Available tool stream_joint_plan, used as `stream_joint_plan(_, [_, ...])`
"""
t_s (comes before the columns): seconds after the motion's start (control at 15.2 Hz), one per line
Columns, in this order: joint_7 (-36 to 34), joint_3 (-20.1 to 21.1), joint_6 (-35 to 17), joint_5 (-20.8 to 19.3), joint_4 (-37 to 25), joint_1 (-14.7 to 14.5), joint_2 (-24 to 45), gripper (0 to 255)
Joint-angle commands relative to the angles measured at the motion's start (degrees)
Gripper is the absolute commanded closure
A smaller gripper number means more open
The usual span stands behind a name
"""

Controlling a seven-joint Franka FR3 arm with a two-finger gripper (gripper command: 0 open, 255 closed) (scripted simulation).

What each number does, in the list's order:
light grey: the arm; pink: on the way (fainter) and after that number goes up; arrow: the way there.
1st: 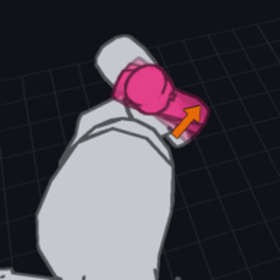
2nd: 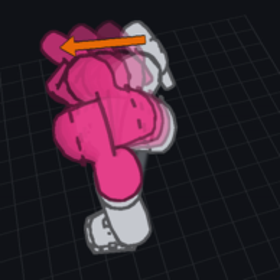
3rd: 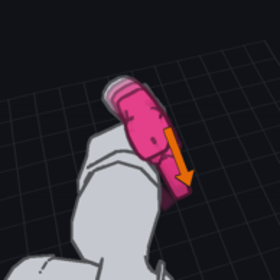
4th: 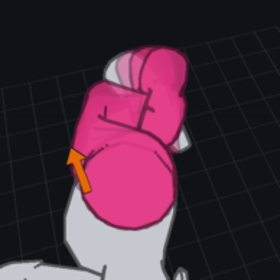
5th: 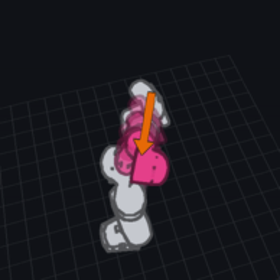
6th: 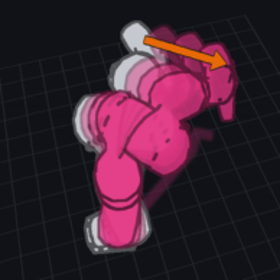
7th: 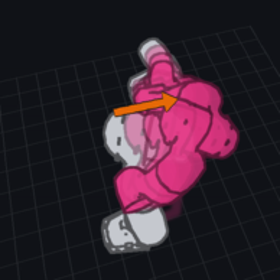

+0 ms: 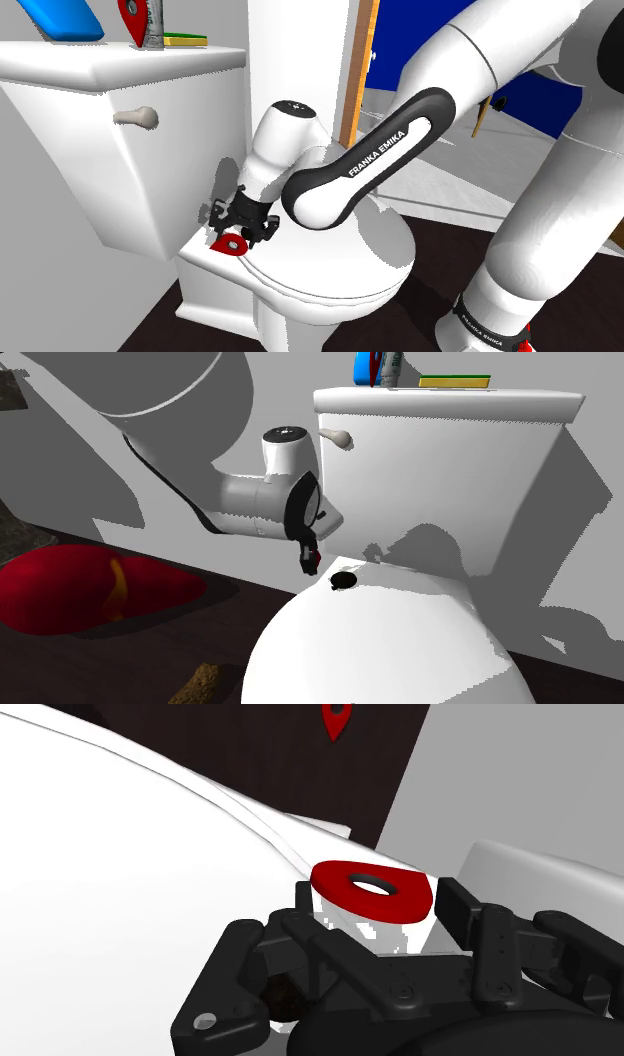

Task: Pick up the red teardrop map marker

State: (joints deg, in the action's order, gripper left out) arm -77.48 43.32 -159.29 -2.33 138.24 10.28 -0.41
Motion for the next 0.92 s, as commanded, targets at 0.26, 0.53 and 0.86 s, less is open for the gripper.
stream_joint_plan(0.26, [5.2, -0.6, 4.8, 7.2, -1.3, -0.9, -4.7, 255])
stream_joint_plan(0.53, [7.3, -1.4, 8.2, 10.0, -2.7, -1.5, -7.2, 255])
stream_joint_plan(0.86, [8.4, -2.1, 10.9, 11.6, -3.9, -2.0, -8.9, 255])
